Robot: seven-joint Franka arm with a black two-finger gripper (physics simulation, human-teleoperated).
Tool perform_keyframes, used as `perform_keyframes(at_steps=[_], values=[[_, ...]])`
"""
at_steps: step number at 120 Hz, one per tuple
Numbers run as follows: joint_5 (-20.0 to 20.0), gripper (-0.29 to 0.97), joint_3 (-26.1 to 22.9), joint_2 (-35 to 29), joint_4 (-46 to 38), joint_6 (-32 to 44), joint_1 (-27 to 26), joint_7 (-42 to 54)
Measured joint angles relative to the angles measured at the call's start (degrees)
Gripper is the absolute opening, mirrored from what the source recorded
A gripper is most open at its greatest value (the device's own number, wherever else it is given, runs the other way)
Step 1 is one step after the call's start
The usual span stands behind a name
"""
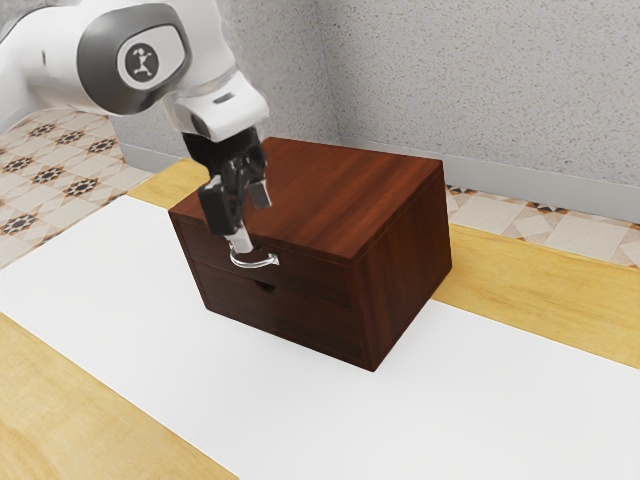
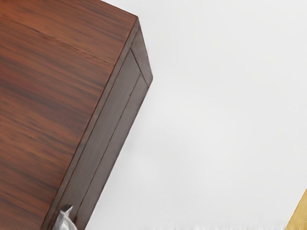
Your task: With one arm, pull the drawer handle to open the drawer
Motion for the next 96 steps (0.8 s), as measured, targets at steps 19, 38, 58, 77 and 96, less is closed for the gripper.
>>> perform_keyframes(at_steps=[19, 38, 58, 77, 96], values=[[-0.95, 0.68, 1.06, -2.48, -5.7, 4.24, -1.74, 8.75], [-1.77, 0.68, 3.89, -2.6, -7.93, 7.04, -4.47, 16.23], [-2.0, 0.68, 6.71, -2.92, -9.1, 9.06, -4.68, 22.56], [-1.99, 0.68, 7.88, -3.27, -9.79, 9.92, -0.98, 27.16], [-1.98, 0.68, 8.27, -4.44, -11.89, 10.8, 2.48, 30.68]])
